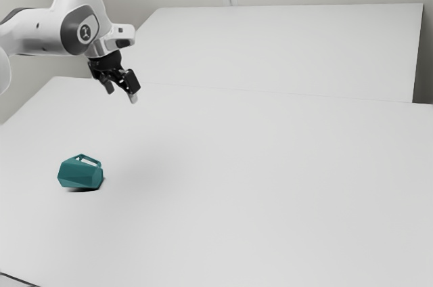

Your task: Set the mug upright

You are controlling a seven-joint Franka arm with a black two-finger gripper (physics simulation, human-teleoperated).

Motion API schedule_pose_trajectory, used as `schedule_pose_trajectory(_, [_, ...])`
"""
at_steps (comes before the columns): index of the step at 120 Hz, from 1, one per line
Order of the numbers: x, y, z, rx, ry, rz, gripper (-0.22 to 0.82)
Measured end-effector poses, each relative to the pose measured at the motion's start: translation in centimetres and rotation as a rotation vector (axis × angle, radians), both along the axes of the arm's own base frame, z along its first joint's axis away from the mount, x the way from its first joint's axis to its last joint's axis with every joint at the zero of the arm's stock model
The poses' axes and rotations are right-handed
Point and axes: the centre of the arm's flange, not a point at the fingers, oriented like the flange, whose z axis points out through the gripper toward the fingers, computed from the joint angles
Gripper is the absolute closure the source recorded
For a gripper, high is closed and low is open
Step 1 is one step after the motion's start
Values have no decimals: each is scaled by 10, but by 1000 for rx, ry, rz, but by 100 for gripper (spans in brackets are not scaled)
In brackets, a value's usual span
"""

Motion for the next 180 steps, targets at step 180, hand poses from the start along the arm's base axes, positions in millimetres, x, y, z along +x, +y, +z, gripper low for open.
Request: schedule_pose_trajectory(180, [-77, 300, -187, -549, 215, 214, 0])
